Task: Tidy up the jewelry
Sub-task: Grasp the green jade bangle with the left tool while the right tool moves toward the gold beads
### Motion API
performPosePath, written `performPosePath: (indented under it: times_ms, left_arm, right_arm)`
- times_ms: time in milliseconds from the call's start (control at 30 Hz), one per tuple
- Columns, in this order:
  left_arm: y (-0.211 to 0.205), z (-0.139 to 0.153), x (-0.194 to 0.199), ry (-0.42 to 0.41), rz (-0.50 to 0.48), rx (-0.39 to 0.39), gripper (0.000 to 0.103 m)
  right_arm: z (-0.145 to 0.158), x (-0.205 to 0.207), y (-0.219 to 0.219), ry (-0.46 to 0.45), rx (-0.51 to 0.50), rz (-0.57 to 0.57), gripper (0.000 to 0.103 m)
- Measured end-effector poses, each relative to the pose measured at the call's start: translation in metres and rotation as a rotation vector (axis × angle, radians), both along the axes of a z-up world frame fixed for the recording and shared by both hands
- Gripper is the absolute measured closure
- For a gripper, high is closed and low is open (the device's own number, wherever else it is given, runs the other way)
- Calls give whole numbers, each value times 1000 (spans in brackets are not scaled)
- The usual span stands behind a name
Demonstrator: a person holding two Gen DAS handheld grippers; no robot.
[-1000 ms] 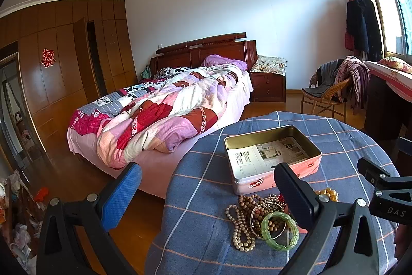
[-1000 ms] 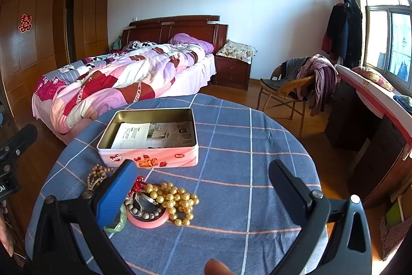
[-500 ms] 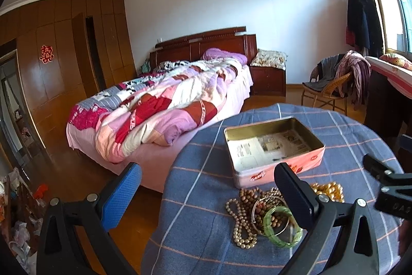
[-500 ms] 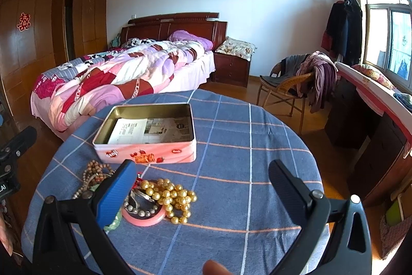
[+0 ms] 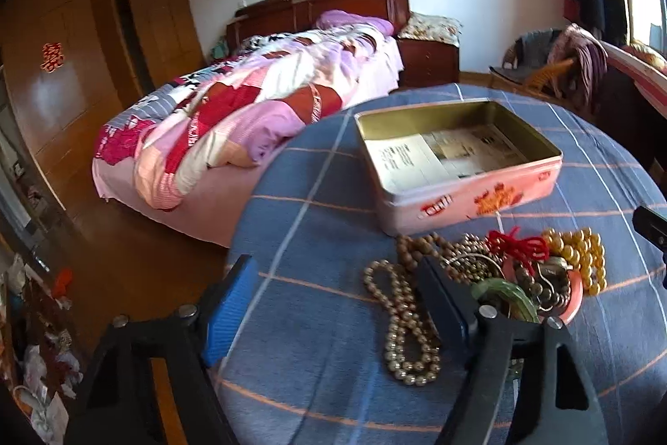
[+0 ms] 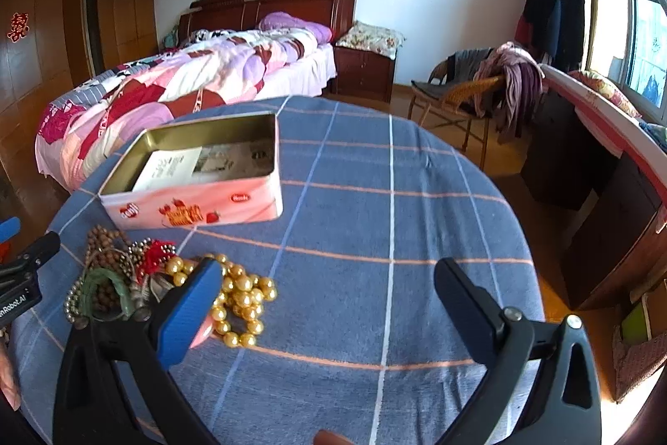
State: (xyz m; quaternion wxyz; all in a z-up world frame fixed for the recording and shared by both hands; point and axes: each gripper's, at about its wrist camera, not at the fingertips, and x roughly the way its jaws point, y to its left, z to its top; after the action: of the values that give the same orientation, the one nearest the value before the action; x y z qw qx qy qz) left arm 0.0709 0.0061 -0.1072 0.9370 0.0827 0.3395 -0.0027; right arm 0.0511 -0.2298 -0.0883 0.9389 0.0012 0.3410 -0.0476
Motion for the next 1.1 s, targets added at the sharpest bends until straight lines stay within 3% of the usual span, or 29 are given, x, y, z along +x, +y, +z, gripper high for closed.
performPosePath:
  times_ms: [233, 300, 367, 433, 467, 733, 833, 1000, 1100]
  left_arm:
    - [-15, -12, 8, 54, -64, -16, 50]
    - [-20, -17, 11, 80, -87, -17, 64]
    - [-26, -19, 10, 76, -125, -22, 72]
    - [-32, -22, 10, 84, -153, -20, 86]
    - [-34, -22, 9, 84, -170, -29, 100]
    - [-30, -11, 0, 26, -203, -59, 103]
    - [-28, 2, -7, -32, -223, -66, 103]
    - [-21, 9, -6, -47, -230, -87, 103]
    - [-18, 6, -6, -41, -209, -91, 103]
  right_arm:
    - [-7, 2, -1, 32, -3, 21, 10]
    - [-8, 2, -2, 40, -2, 22, 13]
    - [-10, 4, -2, 48, 1, 25, 14]
    - [-12, 5, -2, 56, 1, 27, 16]
    - [-13, 5, -1, 63, 5, 33, 18]
    - [-22, 22, 18, 127, -10, 116, 25]
    - [-31, 34, 22, 170, 5, 154, 36]
    - [-40, 40, 16, 239, 87, 195, 88]
    - [-38, 35, 18, 221, 82, 201, 89]
